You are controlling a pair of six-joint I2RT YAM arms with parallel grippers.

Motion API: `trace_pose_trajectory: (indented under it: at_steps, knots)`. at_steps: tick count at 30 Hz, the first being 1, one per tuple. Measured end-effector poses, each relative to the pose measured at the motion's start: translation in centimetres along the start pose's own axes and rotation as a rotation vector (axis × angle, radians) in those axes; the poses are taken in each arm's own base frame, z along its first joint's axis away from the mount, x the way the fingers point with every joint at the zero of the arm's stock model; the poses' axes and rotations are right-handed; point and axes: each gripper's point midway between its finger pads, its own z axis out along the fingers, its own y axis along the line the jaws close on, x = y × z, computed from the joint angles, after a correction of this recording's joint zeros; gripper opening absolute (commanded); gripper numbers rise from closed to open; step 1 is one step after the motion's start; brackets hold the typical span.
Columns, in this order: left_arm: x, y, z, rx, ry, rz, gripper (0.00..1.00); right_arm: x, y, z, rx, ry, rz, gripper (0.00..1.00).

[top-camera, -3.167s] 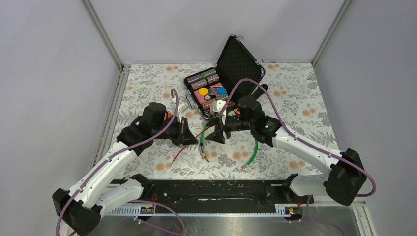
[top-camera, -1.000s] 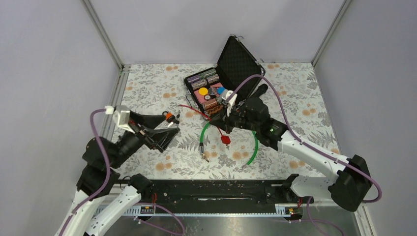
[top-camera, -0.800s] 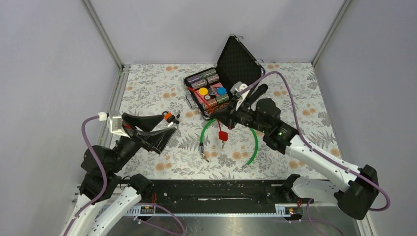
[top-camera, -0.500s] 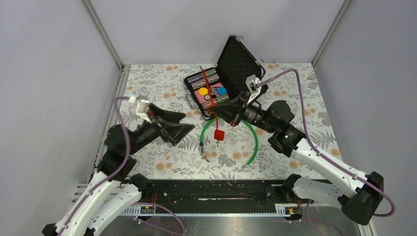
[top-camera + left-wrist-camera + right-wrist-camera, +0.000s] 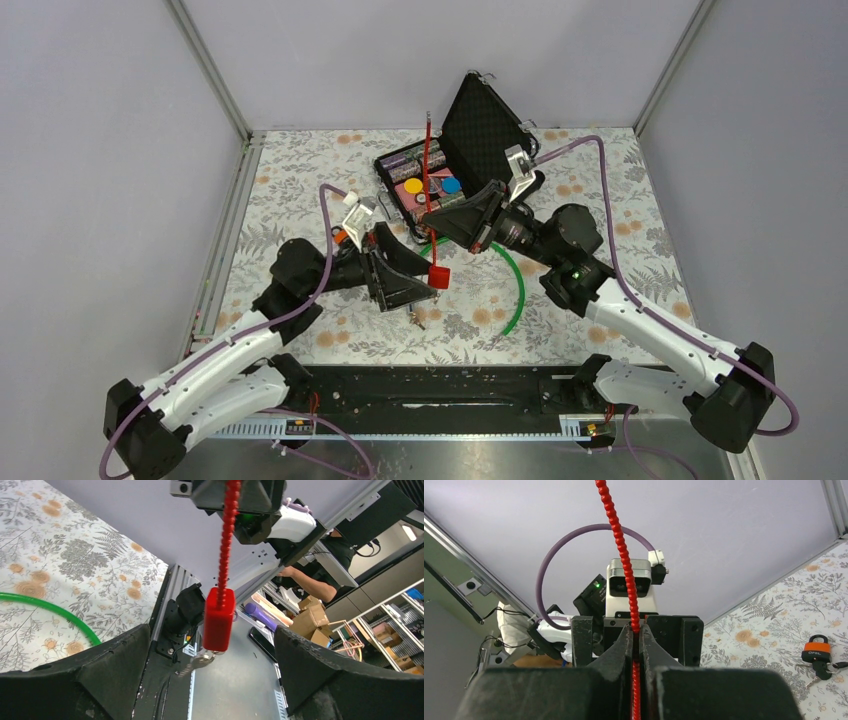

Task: Lock with the key
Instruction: Pick up the lock from the center of the board.

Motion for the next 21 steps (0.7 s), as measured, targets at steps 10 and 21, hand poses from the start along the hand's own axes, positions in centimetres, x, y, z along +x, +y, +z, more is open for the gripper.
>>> trace_pose_trajectory:
  at_steps: [10,21]
  knots:
    - [0.3,-0.7,1.3,0.030,-0.013,0.009,0.54,-0.7,0.2,0.1,-0.015,-0.048,0.008,0.00]
    - [-0.1,0.2,1.8,-0.010,-0.042,-0.003,0.22,-0.3,-0.1,-0.1,-0.015,-0.053,0.021,0.00]
